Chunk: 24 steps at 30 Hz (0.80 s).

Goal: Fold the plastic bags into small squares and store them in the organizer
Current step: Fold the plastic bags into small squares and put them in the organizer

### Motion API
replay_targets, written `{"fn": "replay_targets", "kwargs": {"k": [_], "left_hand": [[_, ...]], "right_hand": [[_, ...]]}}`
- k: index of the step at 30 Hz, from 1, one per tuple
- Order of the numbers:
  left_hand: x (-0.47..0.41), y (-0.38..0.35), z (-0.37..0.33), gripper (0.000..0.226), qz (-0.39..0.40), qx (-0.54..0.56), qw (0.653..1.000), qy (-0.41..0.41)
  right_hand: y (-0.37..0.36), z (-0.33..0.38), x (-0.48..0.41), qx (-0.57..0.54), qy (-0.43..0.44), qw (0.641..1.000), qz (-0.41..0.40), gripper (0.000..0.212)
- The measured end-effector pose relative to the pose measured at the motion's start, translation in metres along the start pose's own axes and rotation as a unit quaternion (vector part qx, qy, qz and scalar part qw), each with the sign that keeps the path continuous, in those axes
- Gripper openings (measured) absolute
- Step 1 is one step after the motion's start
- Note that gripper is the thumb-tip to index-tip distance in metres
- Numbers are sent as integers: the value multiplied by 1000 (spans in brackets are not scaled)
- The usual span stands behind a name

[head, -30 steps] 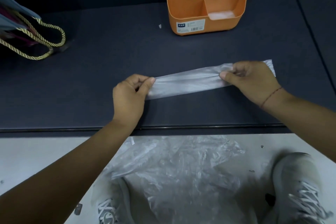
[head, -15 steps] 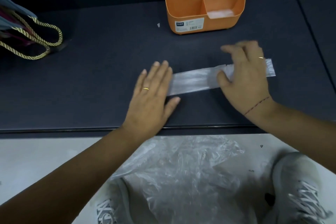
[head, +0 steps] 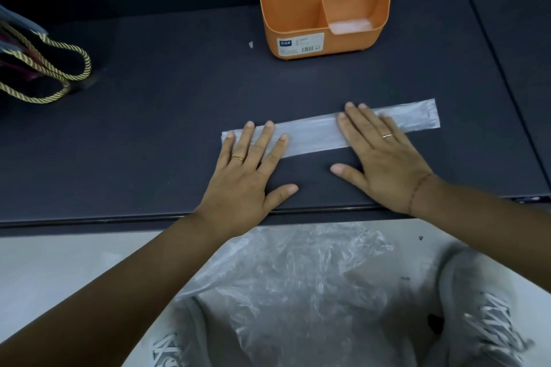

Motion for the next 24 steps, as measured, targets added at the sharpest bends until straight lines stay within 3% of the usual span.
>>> {"fn": "replay_targets", "kwargs": {"k": [6, 10, 12, 14, 20, 24], "left_hand": [[1, 1, 1, 81, 10, -5, 1000, 1], [0, 2, 1, 79, 6, -9, 1000, -4], [0, 2, 1, 78, 5, -9, 1000, -7], [-1, 3, 3, 79, 7, -12, 1000, -15], [-8, 4, 16, 77, 11, -19, 999, -40], [-8, 9, 15, 76, -11, -24, 999, -42]], "right_hand": [[3, -45, 16, -10, -65, 998, -3, 104], [6, -80, 23, -70, -111, 991, -20, 94], [21, -106, 24, -164, -161, 970, -83, 83], [38, -131, 25, -205, -215, 944, -142, 58], [40, -139, 7, -188, -241, 950, -66, 17], [46, -138, 9, -246, -223, 941, -64, 17]]}}
Point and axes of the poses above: each hand's wrist, its own x-axis away from the middle knuckle, its own y-axis out of the back of the hand, z = x × y, the point moved 9 cm from there along -x, towards the middle knuckle, and after that the axes turned 1 degree about z, right-handed, at the moved point
